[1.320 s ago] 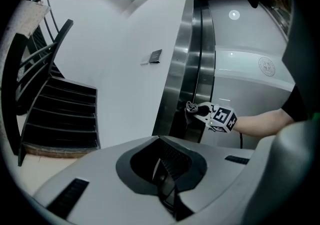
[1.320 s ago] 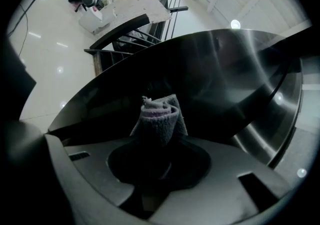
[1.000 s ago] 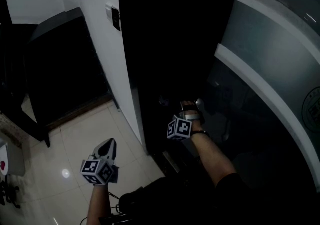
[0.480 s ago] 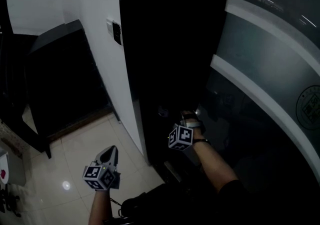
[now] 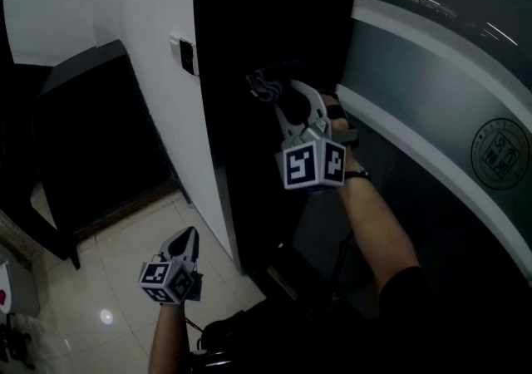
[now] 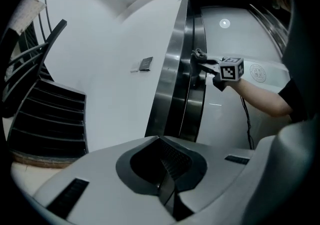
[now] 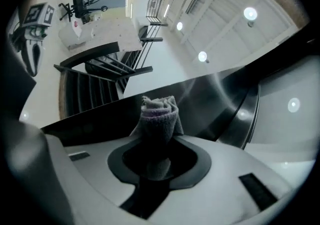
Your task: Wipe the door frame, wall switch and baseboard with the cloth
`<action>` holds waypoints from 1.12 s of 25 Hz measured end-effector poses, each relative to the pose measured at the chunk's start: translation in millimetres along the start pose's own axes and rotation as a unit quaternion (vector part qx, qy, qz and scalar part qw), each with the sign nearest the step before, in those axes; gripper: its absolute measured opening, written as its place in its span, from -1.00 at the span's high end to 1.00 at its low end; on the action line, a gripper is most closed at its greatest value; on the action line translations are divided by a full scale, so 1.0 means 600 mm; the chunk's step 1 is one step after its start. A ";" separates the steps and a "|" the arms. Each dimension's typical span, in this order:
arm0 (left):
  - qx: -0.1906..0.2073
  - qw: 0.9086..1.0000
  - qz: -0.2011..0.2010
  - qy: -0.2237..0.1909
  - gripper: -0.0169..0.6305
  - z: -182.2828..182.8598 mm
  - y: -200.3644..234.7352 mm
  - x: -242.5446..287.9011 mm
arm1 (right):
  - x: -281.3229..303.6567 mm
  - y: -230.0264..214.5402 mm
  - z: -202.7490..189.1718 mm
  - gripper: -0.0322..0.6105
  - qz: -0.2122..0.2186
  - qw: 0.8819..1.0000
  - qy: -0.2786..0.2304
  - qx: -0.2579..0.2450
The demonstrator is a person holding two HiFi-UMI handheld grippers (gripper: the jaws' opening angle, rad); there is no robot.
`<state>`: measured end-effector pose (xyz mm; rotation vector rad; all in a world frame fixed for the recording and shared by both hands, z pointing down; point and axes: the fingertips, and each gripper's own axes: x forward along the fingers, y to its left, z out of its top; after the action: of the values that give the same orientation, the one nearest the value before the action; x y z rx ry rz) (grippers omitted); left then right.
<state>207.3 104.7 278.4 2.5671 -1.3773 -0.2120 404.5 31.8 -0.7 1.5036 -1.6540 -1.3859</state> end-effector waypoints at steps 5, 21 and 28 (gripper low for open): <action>-0.001 1.000 0.013 -0.012 0.94 0.008 0.009 -0.023 | 0.049 -0.086 0.048 0.61 -0.041 0.999 -0.009 -0.019; -0.021 0.999 0.044 -0.003 0.95 -0.021 0.042 -0.042 | 0.063 0.045 -0.015 0.61 0.006 0.993 0.026 -0.112; -0.020 0.999 0.034 0.006 0.94 -0.028 0.028 -0.033 | 0.043 0.114 -0.038 0.61 0.025 0.993 0.028 -0.109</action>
<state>186.8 114.4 299.5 2.4804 -1.4394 -0.2087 389.3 -8.7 62.3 1.3549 -1.4449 -1.4333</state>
